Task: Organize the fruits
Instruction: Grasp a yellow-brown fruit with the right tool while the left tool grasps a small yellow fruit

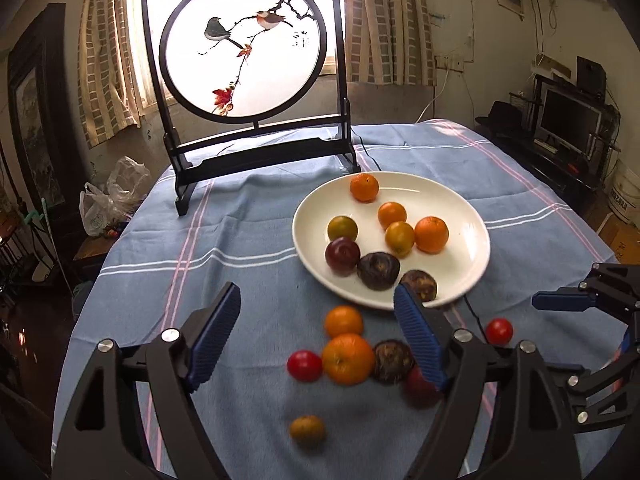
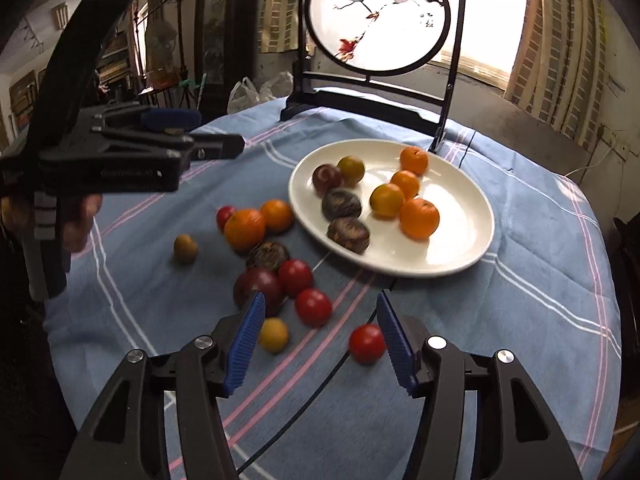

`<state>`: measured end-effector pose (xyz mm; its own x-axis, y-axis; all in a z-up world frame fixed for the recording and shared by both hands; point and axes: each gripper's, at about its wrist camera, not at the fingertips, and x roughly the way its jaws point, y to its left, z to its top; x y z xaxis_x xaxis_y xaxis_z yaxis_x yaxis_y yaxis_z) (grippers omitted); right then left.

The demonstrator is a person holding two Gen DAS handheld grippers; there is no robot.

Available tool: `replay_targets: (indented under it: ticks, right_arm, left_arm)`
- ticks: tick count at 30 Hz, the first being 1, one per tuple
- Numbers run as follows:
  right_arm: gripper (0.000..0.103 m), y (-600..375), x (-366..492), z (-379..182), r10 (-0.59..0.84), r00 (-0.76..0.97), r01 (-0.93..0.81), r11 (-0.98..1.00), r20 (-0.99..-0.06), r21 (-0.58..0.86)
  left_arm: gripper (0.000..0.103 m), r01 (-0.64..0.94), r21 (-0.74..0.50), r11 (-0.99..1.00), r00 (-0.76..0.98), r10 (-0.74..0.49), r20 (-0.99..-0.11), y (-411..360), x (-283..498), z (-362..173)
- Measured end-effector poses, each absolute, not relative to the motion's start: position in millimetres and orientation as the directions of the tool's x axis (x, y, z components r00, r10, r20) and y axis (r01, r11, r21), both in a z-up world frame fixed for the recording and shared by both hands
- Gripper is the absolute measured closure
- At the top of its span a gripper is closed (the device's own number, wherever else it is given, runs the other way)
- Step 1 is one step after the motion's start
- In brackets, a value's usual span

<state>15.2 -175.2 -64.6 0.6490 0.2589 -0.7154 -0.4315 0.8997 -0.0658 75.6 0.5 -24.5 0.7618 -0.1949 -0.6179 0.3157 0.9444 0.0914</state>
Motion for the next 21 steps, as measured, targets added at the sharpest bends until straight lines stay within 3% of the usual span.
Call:
replay_targets:
  ticks: [9,12,14,17,19,21]
  right_arm:
    - [0.052,-149.0,16.4,-113.2,0.267,0.537,-0.476,0.879,-0.801,-0.026]
    - [0.062,-146.6,24.7,-120.8,0.269,0.513,-0.466,0.885,-0.815,-0.001]
    - [0.076,-146.7,26.6,-121.8,0.273,0.512,-0.467,0.884,-0.815,0.003]
    - [0.078,-148.5,22.1,-119.0,0.261,0.524,-0.472,0.882,-0.811,-0.021]
    - [0.078,-152.1,19.0,-116.8,0.260,0.531,-0.466,0.885,-0.807,-0.022]
    - [0.078,-155.6,16.3,-114.3,0.261,0.535,-0.463,0.886,-0.804,-0.020]
  left_arm:
    - [0.023,0.341,0.151,0.928,0.691,-0.138,-0.710,34.2,38.4,-72.3]
    - [0.023,0.367,0.146,0.919,0.651,-0.142,-0.746,31.1,40.9,-89.1]
    - [0.023,0.373,0.145,0.917,0.635,-0.138,-0.760,27.3,46.0,-99.1]
    - [0.023,0.373,0.129,0.919,0.611,-0.139,-0.779,23.8,56.3,-108.7]
    - [0.035,0.377,0.120,0.918,0.597,-0.142,-0.790,22.5,61.8,-112.8]
    - [0.068,0.383,0.102,0.918,0.568,-0.147,-0.810,22.2,66.9,-117.4]
